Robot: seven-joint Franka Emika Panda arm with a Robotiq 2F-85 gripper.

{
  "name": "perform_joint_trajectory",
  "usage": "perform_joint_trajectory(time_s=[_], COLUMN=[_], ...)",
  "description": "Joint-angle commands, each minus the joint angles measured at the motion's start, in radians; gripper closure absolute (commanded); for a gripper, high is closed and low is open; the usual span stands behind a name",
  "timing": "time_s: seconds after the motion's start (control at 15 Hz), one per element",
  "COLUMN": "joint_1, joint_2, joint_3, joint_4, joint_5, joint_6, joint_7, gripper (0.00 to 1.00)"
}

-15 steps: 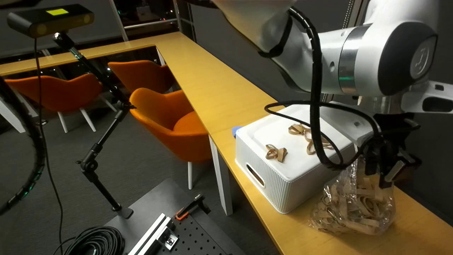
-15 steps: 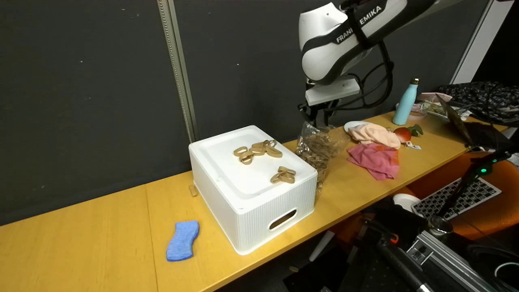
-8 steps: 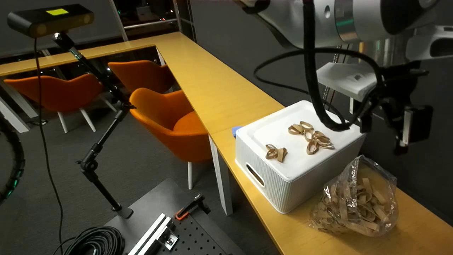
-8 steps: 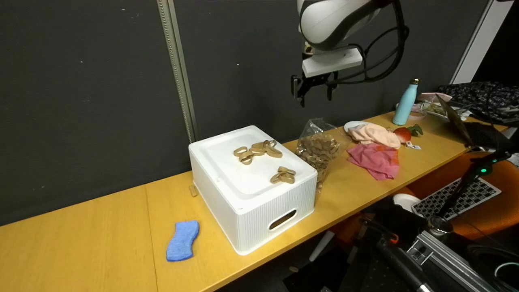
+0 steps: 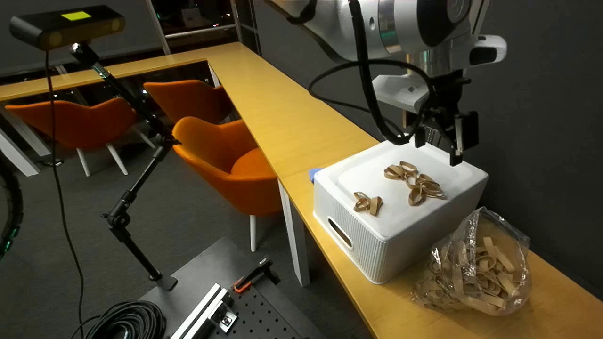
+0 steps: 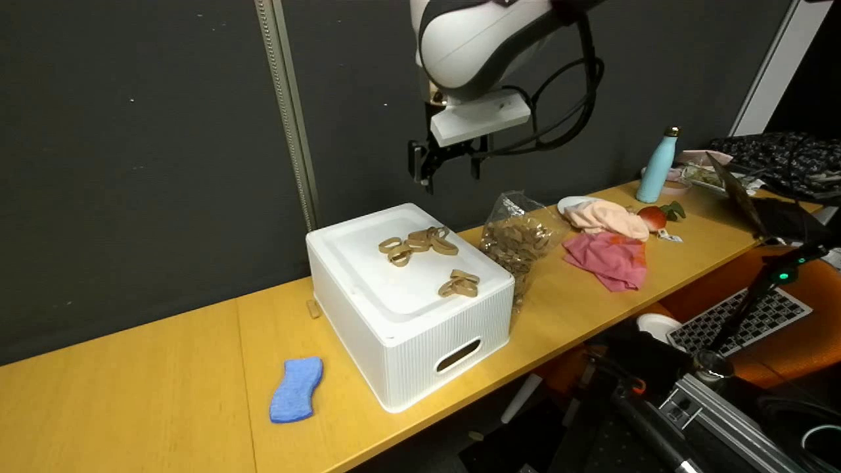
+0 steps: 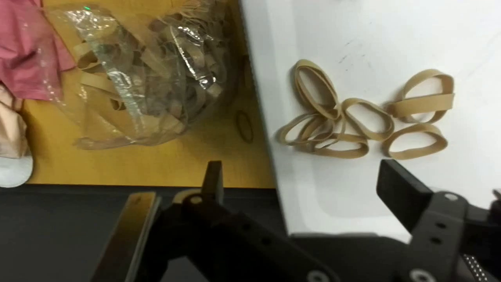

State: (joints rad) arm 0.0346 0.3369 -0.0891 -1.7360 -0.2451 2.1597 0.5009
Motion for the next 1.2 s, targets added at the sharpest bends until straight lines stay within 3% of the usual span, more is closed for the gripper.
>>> perform_joint_trajectory(time_s=[0.0,0.53,1.13], joint_1=[0.002,0.029,0.029], joint_2=[0.12,0.242,0.29], joint_3=[0.018,0.04,0.031], joint_4=[0.095,0.164,0.186], joint_5=[0.044,0.103,0.112], joint_6=[0.011,0.009,0.001], joint_7=[-0.083,-0.175,-0.194], gripper=[0.0,0.0,0.0])
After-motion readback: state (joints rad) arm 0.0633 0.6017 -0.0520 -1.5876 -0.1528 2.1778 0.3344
